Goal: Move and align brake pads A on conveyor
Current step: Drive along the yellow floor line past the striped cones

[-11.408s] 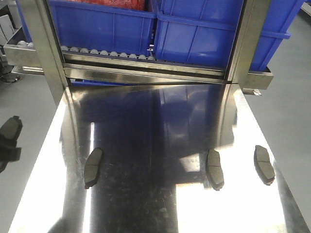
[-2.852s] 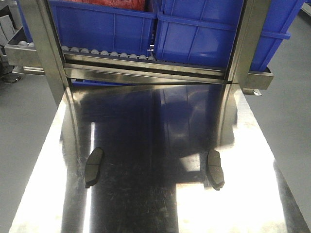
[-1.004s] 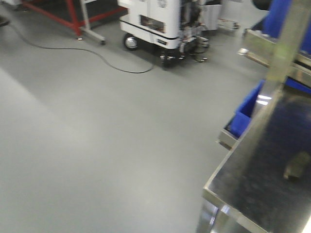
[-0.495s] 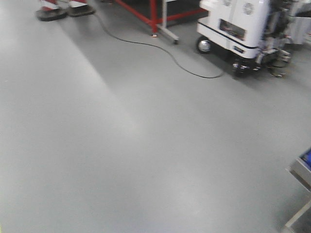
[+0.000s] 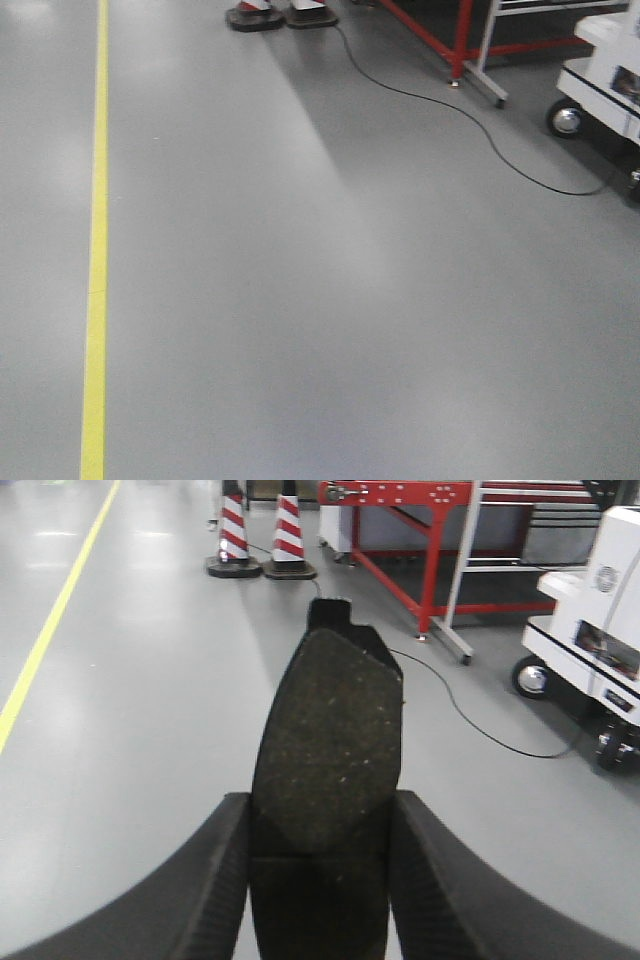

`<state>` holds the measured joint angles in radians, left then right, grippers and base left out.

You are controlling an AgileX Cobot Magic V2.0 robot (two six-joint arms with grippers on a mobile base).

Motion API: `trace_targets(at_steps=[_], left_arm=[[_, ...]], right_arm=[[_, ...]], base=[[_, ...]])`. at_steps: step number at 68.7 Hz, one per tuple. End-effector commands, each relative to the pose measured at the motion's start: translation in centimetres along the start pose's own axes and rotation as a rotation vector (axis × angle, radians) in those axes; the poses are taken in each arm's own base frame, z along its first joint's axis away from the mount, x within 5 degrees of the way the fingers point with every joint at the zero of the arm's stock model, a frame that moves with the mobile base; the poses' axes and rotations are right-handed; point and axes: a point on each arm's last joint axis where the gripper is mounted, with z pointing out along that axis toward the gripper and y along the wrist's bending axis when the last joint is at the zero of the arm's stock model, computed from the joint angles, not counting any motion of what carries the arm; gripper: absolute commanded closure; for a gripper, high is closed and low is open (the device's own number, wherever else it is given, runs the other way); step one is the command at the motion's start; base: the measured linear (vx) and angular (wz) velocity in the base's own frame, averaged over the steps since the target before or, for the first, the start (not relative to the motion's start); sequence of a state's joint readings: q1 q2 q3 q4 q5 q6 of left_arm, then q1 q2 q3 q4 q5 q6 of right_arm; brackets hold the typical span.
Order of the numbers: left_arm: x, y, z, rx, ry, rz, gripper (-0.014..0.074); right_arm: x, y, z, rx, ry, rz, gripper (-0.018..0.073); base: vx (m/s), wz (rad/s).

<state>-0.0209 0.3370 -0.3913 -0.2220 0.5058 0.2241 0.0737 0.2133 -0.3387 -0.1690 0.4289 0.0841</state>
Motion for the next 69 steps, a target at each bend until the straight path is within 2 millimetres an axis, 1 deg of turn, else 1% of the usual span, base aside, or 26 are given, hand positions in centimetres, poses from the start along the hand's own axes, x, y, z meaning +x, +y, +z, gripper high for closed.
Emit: trace_targets(at_steps=[1, 36, 69], left_arm=[[-1.66, 0.11, -0.32, -0.012, -0.116, -0.021, 0.0488], [-1.66, 0.11, -0.32, -0.012, -0.116, -0.021, 0.0488], [-1.66, 0.11, -0.32, -0.012, -0.116, -0.021, 0.0488]], right_arm=[[-1.90, -0.07, -0.37, 0.002, -0.126, -0.019, 0.0556], [-1.90, -0.08, -0.37, 0.002, -0.126, -0.019, 0.0556], [-1.90, -0.08, -0.37, 0.002, -0.126, -0.019, 0.0556]], base=[[0.10, 0.40], [0.18, 0.29], [0.37, 0.08]])
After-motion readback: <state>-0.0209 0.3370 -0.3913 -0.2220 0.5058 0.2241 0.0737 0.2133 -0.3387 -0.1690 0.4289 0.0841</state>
